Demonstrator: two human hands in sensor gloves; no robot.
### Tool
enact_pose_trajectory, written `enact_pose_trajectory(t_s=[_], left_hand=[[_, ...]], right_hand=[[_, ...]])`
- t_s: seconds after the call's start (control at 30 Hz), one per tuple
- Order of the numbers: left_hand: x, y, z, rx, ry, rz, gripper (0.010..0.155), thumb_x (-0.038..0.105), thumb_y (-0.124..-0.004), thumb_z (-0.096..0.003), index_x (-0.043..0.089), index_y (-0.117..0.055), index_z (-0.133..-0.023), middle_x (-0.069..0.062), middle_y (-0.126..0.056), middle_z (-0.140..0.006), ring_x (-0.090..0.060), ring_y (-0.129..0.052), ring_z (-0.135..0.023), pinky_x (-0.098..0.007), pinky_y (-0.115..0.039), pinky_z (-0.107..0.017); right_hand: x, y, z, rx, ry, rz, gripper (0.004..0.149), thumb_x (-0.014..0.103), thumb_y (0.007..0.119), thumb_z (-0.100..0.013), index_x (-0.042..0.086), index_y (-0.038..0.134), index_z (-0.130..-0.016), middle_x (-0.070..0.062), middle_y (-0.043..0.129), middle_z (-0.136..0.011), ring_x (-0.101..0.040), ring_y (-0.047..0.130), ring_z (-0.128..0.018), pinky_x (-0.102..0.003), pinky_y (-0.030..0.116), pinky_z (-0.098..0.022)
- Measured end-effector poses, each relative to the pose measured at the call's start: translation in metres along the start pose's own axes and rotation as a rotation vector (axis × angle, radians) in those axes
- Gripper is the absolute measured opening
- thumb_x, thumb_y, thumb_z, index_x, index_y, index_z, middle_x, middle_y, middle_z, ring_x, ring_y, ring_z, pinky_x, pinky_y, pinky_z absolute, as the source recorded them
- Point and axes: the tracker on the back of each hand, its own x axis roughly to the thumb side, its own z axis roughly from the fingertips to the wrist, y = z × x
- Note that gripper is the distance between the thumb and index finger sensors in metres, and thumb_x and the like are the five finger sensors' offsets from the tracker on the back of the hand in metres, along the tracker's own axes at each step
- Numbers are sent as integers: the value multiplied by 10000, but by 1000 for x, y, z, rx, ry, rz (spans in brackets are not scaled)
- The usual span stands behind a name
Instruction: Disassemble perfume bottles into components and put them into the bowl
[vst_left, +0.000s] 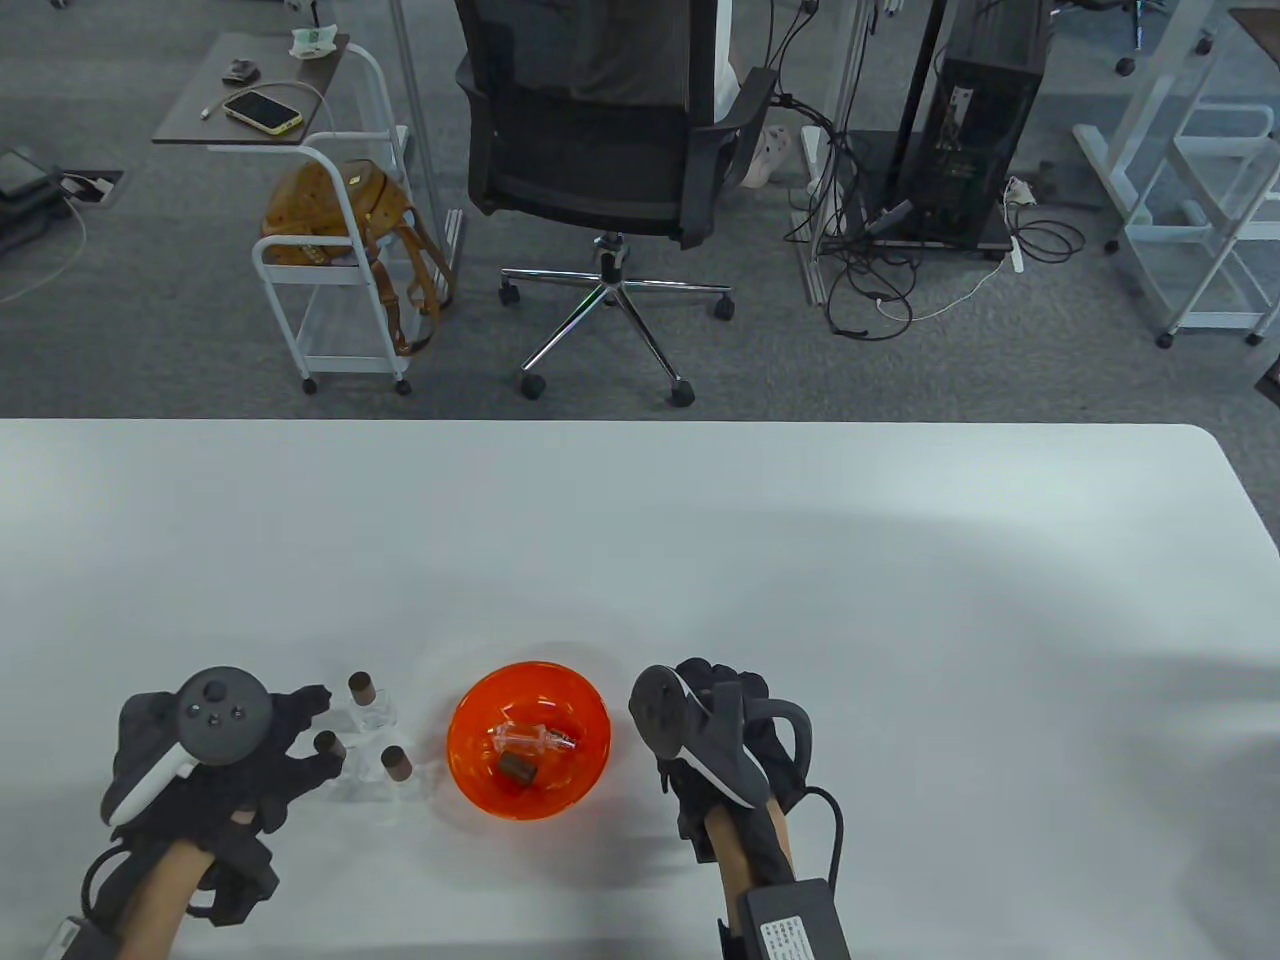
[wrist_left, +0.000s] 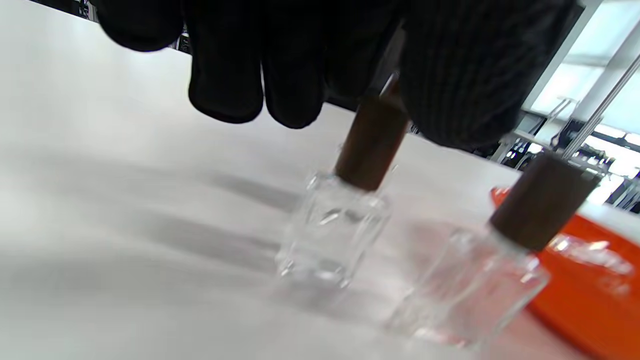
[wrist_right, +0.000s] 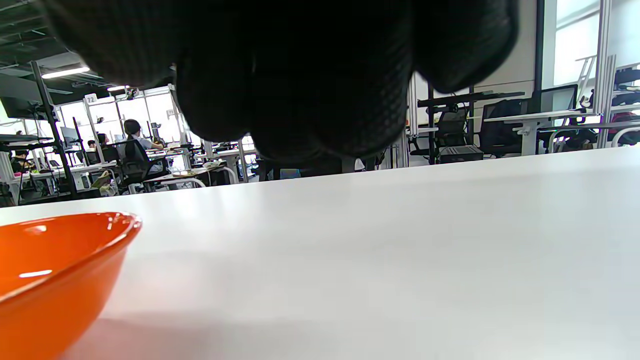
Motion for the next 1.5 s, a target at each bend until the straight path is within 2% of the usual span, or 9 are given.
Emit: enact_pose_trajectory(t_s=[0.23,0.6,0.83,0.93,1.07,1.13,1.27,1.37,1.5], left_hand=[[-13,-22,-15,-62,50,2,634,457,-917,-394,248,-826,-985,-65,-965,-957,-353,-956,-849,-605,-670,-663],[-15,-33,-20,-9,-18,7,561,465,-941,-353,309,-913,-890,-10,-1048,-862,-307,-1012,-784,-580,-721,-636],[11,13,3,157,-157,111,564,437,-939,-370,222,-909,-891,-84,-1061,-860,-335,-1049,-738,-584,-744,-607],[48,40,15,253,-246,59,569,446,-935,-368,211,-909,-886,-84,-1076,-834,-324,-1068,-698,-577,-758,-591],[93,55,18,292,-340,32,564,449,-925,-383,226,-889,-900,-70,-1052,-848,-318,-1045,-715,-576,-749,-597],[110,52,16,294,-370,18,560,436,-918,-396,232,-869,-915,-70,-1026,-865,-317,-1028,-728,-576,-740,-604],[133,25,9,311,-414,-23,558,421,-907,-407,236,-846,-931,-70,-994,-887,-320,-1004,-748,-579,-721,-615],[137,2,5,305,-435,3,557,419,-909,-407,238,-848,-930,-64,-992,-888,-323,-999,-750,-579,-718,-616],[136,-11,2,263,-433,-7,558,412,-909,-410,225,-853,-933,-84,-996,-871,-329,-1001,-732,-580,-720,-603]], right_hand=[[1,-1,0,-4,-8,-9,467,519,754,-361,325,894,-761,54,1001,-742,-122,1043,-529,-526,787,-590],[1,0,0,12,-18,-21,468,519,753,-360,324,894,-762,51,1001,-744,-120,1045,-531,-525,788,-590],[0,2,0,23,-16,-23,470,520,752,-361,325,892,-765,51,1000,-748,-123,1046,-534,-527,786,-591],[1,2,0,28,-19,-20,471,520,752,-360,324,893,-764,51,1000,-747,-122,1045,-535,-526,787,-591],[3,3,0,33,-24,-22,471,521,751,-360,325,891,-764,53,1001,-746,-121,1046,-536,-526,788,-591],[4,4,0,34,-28,-20,470,521,751,-360,324,895,-762,53,1001,-747,-122,1046,-536,-525,788,-591],[6,4,1,35,-38,-20,469,520,752,-360,325,893,-763,53,1002,-746,-120,1048,-534,-526,789,-589],[9,2,2,26,-49,-22,467,519,753,-360,326,895,-761,54,1001,-746,-120,1048,-534,-525,790,-588],[18,-6,6,-8,-79,-66,472,519,753,-360,327,886,-770,54,996,-754,-120,1047,-538,-523,791,-588]])
